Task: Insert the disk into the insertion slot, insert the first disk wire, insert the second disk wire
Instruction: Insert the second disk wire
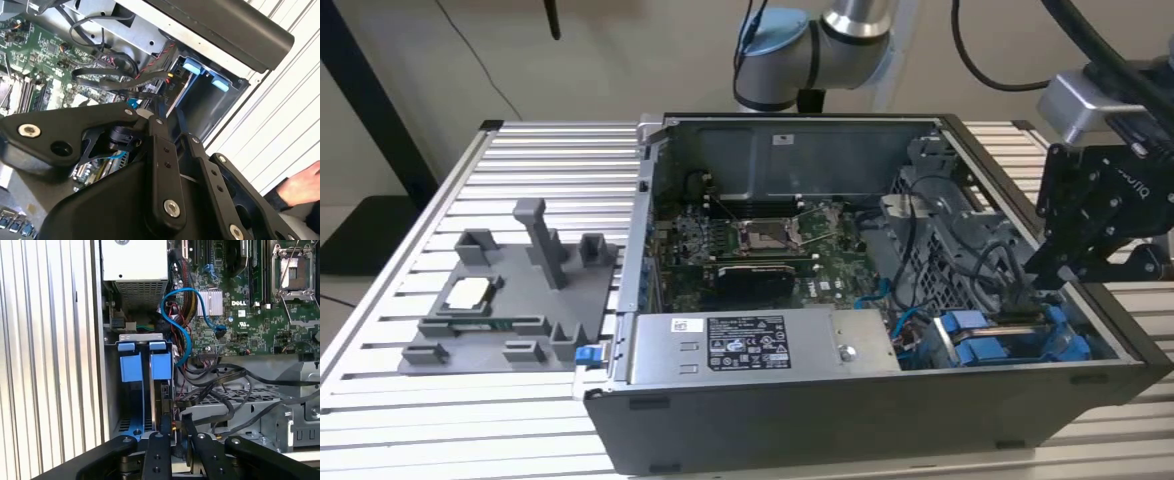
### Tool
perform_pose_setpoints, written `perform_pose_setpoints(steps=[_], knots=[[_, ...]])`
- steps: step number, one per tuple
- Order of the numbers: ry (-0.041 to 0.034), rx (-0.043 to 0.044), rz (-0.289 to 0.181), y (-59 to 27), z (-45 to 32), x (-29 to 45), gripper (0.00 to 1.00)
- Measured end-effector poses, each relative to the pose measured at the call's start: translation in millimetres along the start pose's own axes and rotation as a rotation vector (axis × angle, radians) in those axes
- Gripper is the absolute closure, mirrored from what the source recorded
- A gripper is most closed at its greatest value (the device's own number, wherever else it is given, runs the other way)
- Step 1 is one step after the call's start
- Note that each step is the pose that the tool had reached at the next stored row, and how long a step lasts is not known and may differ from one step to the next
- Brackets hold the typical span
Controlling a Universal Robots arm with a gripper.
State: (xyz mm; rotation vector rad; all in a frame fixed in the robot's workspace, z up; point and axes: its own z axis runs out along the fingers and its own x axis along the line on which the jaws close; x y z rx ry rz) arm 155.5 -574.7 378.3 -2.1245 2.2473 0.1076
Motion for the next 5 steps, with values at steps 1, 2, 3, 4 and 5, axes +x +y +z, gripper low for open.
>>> perform_pose_setpoints(steps=[1, 2, 3, 4, 5], knots=[[0.0000, -0.0001, 0.000, 0.0, 0.0, 0.0, 0.76], [0.0001, -0.0001, 0.000, -0.5, 0.0, 0.0, 0.76], [0.0000, -0.0001, 0.000, -1.0, 0.0, 0.0, 0.76], [-0.0001, -0.0001, 0.000, -1.0, 0.0, 0.0, 0.76], [0.0000, -0.0001, 0.000, -1.0, 0.0, 0.0, 0.76]])
